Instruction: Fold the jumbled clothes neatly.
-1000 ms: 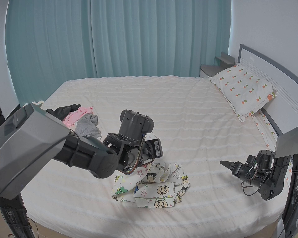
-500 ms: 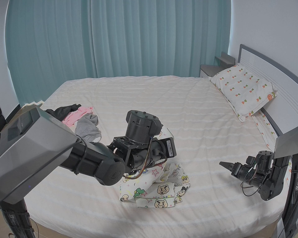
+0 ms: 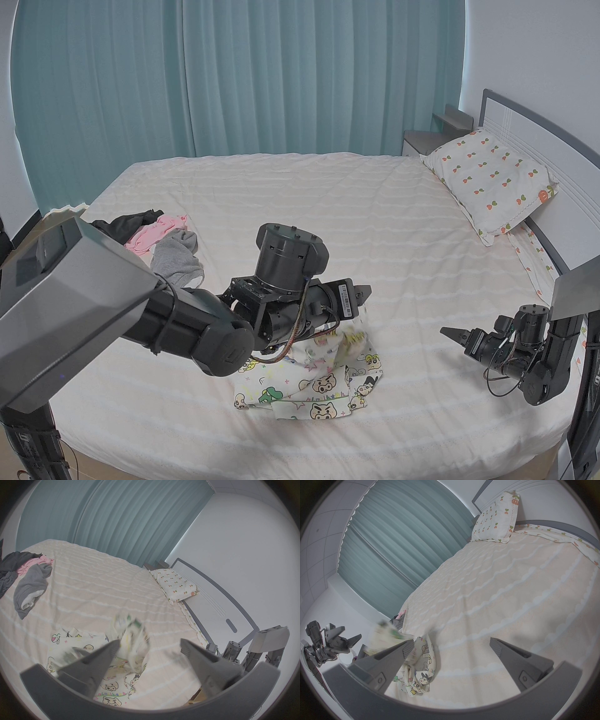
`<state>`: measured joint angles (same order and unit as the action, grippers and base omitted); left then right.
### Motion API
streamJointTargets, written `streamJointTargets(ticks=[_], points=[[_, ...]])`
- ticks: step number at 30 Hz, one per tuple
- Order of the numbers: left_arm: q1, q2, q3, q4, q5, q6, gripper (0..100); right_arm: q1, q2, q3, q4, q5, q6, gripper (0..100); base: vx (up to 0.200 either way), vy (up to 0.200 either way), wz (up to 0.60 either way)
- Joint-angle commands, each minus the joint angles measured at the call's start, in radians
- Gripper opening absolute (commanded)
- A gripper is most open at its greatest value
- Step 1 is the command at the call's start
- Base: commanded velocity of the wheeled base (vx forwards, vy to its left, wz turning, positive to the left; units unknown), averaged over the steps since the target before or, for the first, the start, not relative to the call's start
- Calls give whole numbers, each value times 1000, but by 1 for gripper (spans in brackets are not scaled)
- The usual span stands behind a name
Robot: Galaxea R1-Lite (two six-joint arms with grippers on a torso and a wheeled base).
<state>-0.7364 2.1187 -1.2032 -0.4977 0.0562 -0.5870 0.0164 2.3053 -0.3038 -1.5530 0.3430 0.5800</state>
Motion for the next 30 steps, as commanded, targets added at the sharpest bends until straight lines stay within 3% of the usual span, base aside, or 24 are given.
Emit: streamJointTargets(ticks=[1, 6, 14, 15, 22, 29, 30], points=[[-3, 4, 4, -39, 10, 3, 100, 0, 2, 0, -12, 1, 0, 100, 0, 0, 0], [3, 12, 11, -130, 71, 4, 100, 0, 2, 2, -12, 1, 0, 100, 0, 0, 0], [112, -161, 260, -131, 74, -10, 100, 22, 2, 6, -13, -2, 0, 100, 0, 0, 0], [169, -255, 409, -136, 42, -70, 100, 42, 0, 8, -13, -4, 0, 100, 0, 0, 0], [295, -355, 672, -190, -98, -255, 100, 122, -21, -21, -12, -24, 1, 100, 0, 0, 0], [365, -292, 810, -421, -236, -363, 100, 231, -3, -132, -7, -114, 15, 100, 0, 0, 0], [371, -232, 844, -533, -245, -364, 100, 258, 9, -155, -4, -130, 17, 100, 0, 0, 0]])
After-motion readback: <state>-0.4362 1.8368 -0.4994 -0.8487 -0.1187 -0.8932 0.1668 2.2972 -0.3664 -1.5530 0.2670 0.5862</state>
